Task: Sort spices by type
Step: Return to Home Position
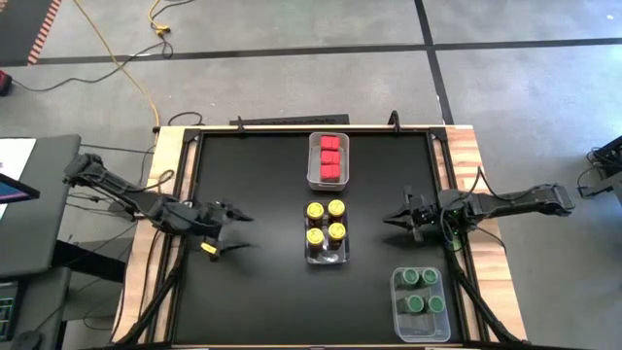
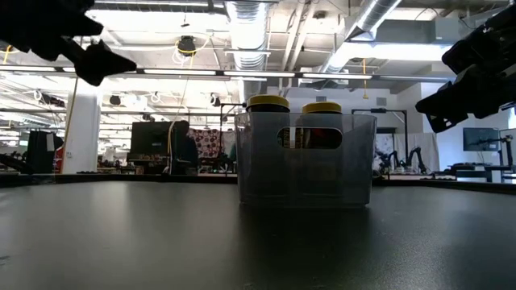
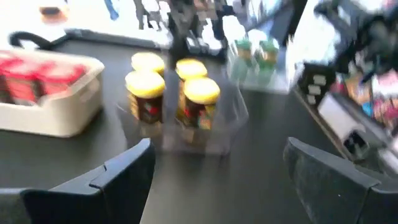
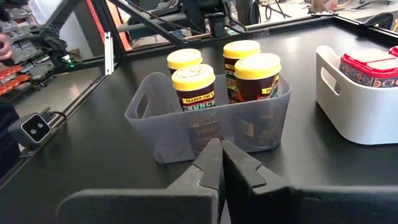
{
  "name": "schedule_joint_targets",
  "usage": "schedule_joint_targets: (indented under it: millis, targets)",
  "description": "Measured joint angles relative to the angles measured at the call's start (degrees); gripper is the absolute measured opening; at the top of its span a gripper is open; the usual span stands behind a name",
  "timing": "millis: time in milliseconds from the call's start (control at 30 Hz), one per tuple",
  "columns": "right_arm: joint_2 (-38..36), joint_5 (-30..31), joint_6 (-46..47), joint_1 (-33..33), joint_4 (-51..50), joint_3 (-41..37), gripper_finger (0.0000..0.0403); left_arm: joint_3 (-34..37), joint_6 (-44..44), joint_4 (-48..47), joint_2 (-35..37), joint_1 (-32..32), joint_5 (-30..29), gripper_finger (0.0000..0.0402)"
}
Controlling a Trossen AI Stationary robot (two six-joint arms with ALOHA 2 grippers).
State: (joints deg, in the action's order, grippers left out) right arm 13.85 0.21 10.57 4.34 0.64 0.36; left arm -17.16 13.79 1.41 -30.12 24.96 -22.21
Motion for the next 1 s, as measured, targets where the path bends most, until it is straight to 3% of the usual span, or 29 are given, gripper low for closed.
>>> schedule_joint_targets:
  millis: [233,467,667,800,1000]
  targets:
    - [0.0,0.0,0.0,0.0,0.0,0.0,0.0036,4.73,-6.08,3.49,16.59,-0.1,-8.97,0.034]
    - [0.01,0.0,0.0,0.0,0.0,0.0,0.0036,10.7,-5.76,7.34,25.56,-4.54,-8.61,0.034]
    - [0.0,0.0,0.0,0.0,0.0,0.0,0.0036,14.6,-2.0,9.51,29.21,-10.8,1.02,0.034]
    - [0.0,0.0,0.0,0.0,0.0,0.0,0.0036,16.06,-0.95,9.72,29.58,-14.6,3.81,0.034]
    - [0.0,0.0,0.0,0.0,0.0,0.0,0.0036,16.55,0.03,9.07,29.54,-20.15,14.71,0.034]
